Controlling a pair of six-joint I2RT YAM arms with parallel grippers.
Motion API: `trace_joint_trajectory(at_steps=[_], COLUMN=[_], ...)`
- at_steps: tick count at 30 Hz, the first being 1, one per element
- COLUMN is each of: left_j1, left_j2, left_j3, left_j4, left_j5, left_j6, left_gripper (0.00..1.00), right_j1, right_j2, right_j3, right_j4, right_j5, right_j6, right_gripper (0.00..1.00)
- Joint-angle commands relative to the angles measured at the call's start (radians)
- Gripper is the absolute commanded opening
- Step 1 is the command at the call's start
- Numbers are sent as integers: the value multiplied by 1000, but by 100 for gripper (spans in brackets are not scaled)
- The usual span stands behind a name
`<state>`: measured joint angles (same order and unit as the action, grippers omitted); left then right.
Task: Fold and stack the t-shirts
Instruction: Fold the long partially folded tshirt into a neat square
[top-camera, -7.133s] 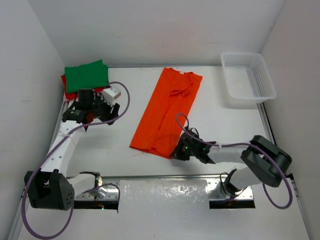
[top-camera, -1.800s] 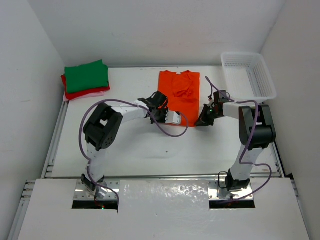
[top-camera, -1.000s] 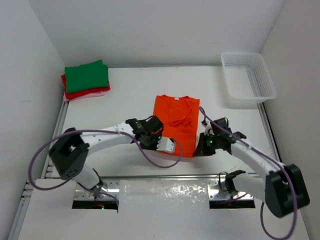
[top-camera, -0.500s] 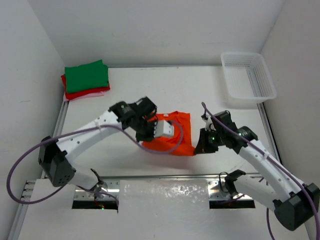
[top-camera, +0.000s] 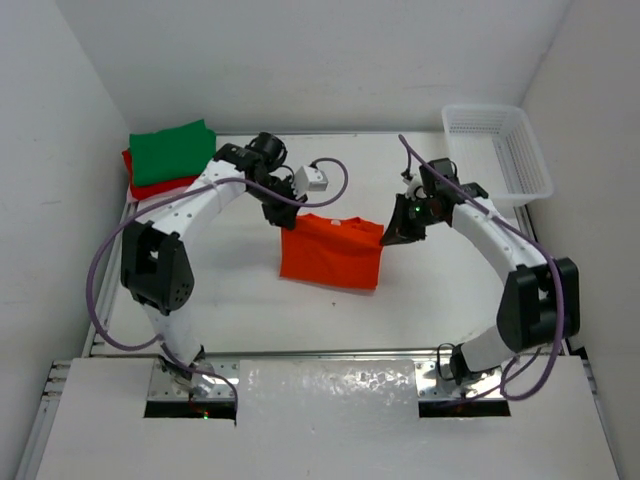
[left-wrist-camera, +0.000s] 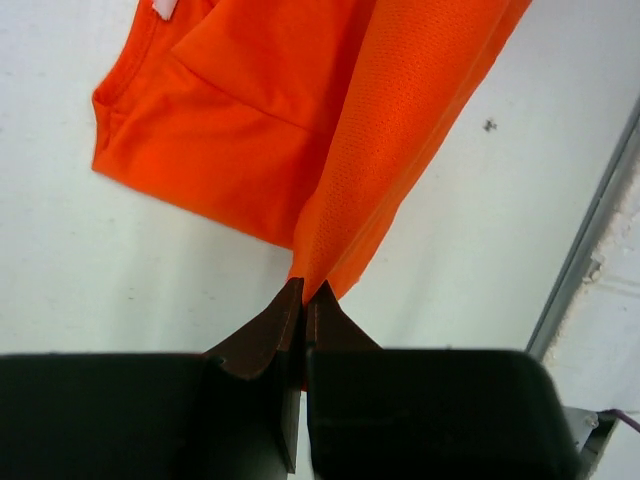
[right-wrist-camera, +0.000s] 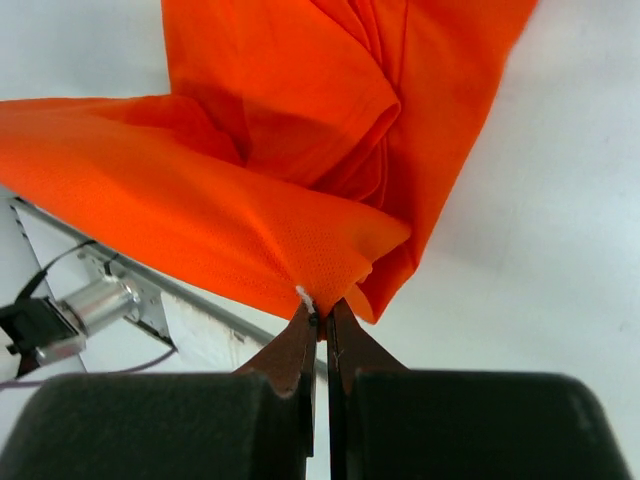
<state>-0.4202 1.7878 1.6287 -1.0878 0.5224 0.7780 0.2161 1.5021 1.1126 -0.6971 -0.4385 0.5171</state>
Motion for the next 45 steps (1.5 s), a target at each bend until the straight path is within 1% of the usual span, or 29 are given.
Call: trace_joint_trajectory(at_steps=[1,7,9,13,16,17,19,20,21,22,23,24,25,26,27,28,29,30,32,33,35,37,38,39,40,41,42,45], left_j1=[21,55,64,70,70,70,70,72,72,72,72,72,72,74,74,74,78,83,109,121,153,167,170,170,167,163,158,132], left_j2=[41,160,197,252,298,330,375,387,398,409,429,438,459,469,479,498,510,521,547,550,526,460,414,413,382,372,374,412], left_j3=[88,161,198,256,286,304,319,329,330,330,333,335,335,339,341,345,353,362,422,443,474,442,418,384,328,304,287,261], left_j4=[22,72,101,166,233,258,287,331,357,385,441,469,526,555,580,630,649,660,654,645,626,628,635,635,638,638,635,617], left_j5=[36,30,27,-2,-33,-38,-42,-47,-67,-76,-96,-110,-123,-140,-189,-220,-290,-320,-366,-355,-300,-253,-184,-144,-104,-32,-13,-35], left_j6=[-28,-104,-126,-184,-224,-235,-266,-281,-314,-328,-345,-368,-379,-388,-405,-414,-442,-454,-485,-515,-546,-553,-540,-527,-520,-517,-511,-485], left_gripper=[0,0,0,0,3,4,10,12,17,21,25,28,30,31,32,32,32,32,30,30,31,33,39,44,47,49,51,54], right_j1=[-34,-60,-70,-86,-103,-107,-113,-119,-124,-130,-142,-150,-161,-165,-167,-169,-167,-167,-167,-167,-169,-166,-164,-161,-158,-158,-158,-153], right_j2=[67,219,266,320,389,409,478,501,521,564,584,602,647,668,690,737,760,782,813,808,759,698,610,560,514,471,410,362], right_j3=[67,202,223,280,340,355,409,424,441,478,495,512,556,579,639,677,717,806,880,920,915,831,705,631,556,491,386,285], right_j4=[27,18,14,38,50,50,45,47,47,47,60,73,96,114,132,149,156,151,137,136,142,154,174,206,275,303,326,341], right_j5=[-11,-5,-5,7,20,18,20,23,29,38,49,50,53,52,53,60,73,83,116,148,173,173,143,142,98,80,61,31], right_j6=[-26,-28,-25,-3,11,11,9,9,11,14,20,37,46,58,72,75,72,52,17,-26,-66,-124,-159,-176,-187,-193,-204,-227], right_gripper=[0,0,0,0,0,2,5,6,9,12,16,18,22,26,31,32,34,35,36,37,37,37,38,40,43,46,48,51])
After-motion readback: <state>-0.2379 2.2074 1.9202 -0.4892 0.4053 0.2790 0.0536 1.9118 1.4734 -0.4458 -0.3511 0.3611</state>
